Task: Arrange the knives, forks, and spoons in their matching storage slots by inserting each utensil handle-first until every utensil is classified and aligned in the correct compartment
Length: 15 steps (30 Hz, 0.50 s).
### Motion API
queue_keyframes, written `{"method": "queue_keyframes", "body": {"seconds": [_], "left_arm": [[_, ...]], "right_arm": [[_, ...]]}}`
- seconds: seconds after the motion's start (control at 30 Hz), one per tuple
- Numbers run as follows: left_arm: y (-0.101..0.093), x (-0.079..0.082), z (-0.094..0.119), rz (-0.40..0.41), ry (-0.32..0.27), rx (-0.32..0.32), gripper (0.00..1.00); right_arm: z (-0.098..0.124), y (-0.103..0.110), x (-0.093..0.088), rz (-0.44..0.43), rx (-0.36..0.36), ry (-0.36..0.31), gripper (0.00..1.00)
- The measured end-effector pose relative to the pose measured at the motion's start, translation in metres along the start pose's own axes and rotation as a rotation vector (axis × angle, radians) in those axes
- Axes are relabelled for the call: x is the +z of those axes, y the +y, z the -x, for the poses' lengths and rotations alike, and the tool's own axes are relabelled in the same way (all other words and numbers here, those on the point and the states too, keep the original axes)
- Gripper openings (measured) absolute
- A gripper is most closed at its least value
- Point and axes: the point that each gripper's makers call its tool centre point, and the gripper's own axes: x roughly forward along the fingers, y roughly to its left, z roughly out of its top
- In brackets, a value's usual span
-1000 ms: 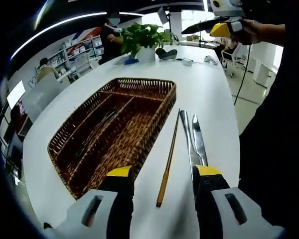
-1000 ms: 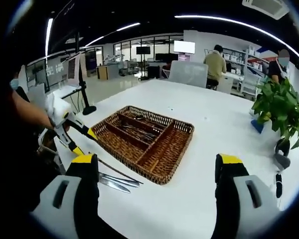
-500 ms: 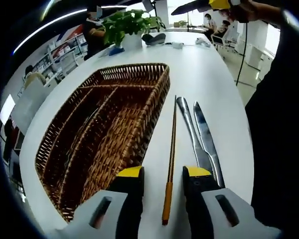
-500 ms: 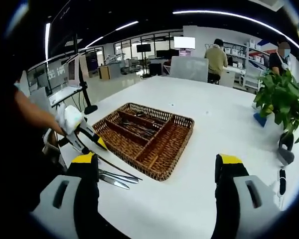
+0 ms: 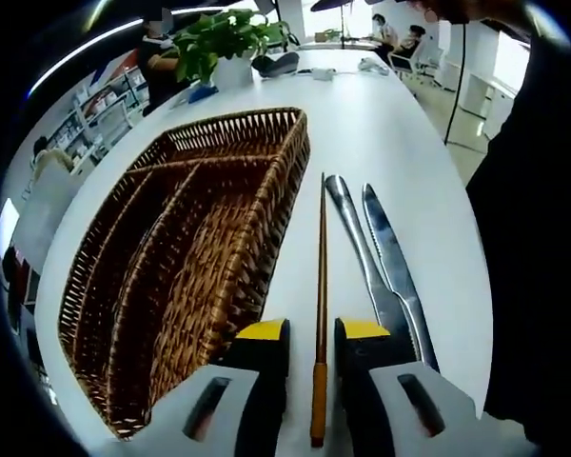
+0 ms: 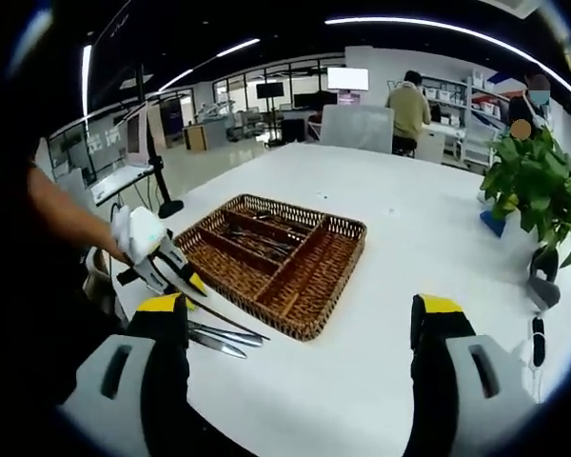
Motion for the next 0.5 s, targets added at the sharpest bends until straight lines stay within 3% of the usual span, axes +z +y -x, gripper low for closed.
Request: {"method": "queue_keyframes", "body": {"seconds": [0.17, 0.27, 0.4, 0.5], "left_arm": [[-0.002, 0.001, -0.001, -0.033, 0.026, -0.027, 0.1], [-0.003, 0.002, -0.002, -0.061, 0.031, -0.046, 0.08], [-0.003, 0.003, -0.003, -0.071, 0.045, -0.054, 0.05], [-0.002, 0.003, -0.004, -0.048, 0.056, -0.059, 0.04]], "right_arm": [[0.0, 0.013, 0.006, 0.063, 0.064, -0.047, 1.0], [0.0, 0.014, 0.006, 0.085, 0.092, -0.033, 1.0], [0.0, -0.002, 0.001, 0.06, 0.066, 0.024, 1.0], [0.002, -0.01, 0.003, 0.051, 0.054, 0.02, 0.94]]}}
